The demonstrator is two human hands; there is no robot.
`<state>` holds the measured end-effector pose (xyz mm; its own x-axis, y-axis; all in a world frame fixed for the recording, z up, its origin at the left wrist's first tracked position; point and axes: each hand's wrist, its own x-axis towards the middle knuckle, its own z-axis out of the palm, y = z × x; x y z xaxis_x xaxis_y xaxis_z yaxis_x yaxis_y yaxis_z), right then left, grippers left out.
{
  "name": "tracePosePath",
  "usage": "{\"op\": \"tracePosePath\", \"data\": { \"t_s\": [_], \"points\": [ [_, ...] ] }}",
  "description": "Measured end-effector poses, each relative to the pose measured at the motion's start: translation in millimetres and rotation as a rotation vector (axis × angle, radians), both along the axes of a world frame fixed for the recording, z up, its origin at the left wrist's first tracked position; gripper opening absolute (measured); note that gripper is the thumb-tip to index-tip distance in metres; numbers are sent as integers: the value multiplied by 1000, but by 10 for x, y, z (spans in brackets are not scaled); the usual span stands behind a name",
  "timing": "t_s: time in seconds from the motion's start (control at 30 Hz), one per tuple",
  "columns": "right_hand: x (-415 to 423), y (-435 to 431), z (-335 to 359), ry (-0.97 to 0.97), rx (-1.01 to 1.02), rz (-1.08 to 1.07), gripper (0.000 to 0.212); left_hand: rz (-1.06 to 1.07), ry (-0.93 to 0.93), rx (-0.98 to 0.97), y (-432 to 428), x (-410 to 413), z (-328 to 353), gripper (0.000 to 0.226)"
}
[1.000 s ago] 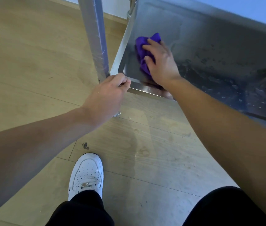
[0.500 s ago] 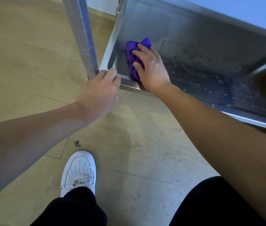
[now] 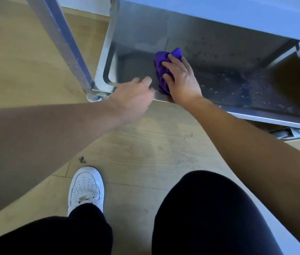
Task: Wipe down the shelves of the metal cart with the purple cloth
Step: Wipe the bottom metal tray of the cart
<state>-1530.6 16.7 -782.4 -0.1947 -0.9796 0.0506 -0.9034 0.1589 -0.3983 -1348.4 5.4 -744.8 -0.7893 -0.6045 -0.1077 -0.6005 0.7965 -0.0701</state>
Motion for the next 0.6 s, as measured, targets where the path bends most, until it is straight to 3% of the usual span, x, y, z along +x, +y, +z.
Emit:
{"op": "tracePosePath", "data": {
  "t_s": [0.1, 0.2, 0.3, 0.37, 0.47, 0.6],
  "points": [
    [-296, 258, -9, 11, -54, -78, 40, 79, 95, -37, 43, -148, -118, 11],
    [-559, 449, -18, 38, -70, -231, 39, 96, 137, -72, 58, -166, -246, 19],
    [-601, 522, -14, 20, -44, -400, 40, 95, 336, -121, 66, -151, -347, 4],
    [-502, 482, -18, 41, -39, -434, 41, 138, 450, -86, 72, -144, -388, 16],
    [-219, 278, -17, 68, -36, -363, 42, 175, 539, -80, 68, -135, -435, 23],
    [90, 23, -70, 58, -63, -88, 42, 241, 592, -105, 40, -166, -537, 28]
  ]
}}
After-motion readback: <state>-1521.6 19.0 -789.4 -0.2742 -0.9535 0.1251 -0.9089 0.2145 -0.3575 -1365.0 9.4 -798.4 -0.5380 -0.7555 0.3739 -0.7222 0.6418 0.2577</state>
